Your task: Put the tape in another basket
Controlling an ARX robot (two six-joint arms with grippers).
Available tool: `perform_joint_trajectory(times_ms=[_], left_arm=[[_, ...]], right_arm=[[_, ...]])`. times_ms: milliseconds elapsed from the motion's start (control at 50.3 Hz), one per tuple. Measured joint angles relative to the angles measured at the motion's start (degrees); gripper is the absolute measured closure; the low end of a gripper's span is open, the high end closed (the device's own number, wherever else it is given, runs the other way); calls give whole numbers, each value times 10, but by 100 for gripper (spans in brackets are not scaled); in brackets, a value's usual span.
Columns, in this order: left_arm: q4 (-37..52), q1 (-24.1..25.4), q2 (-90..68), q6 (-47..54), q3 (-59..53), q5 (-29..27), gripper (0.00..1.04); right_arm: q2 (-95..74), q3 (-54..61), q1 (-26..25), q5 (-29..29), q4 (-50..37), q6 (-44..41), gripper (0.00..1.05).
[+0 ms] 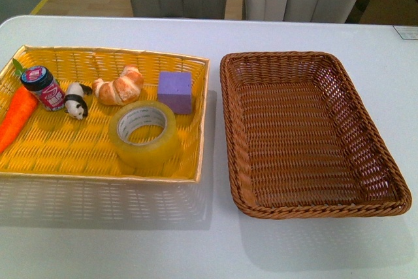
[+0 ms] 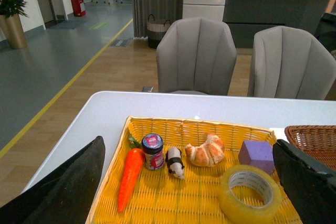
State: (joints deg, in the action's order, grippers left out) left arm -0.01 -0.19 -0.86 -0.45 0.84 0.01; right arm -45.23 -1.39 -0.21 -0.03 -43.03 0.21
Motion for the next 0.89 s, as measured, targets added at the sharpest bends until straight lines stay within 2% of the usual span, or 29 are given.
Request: perform_joint_trajectory(times_ms=[675,894], left_arm=[[0,0,0,0,0,0,9],[0,0,0,0,0,0,9]], right_arm=[[254,1,0,0,232,0,103],[303,1,0,0,280,0,103]])
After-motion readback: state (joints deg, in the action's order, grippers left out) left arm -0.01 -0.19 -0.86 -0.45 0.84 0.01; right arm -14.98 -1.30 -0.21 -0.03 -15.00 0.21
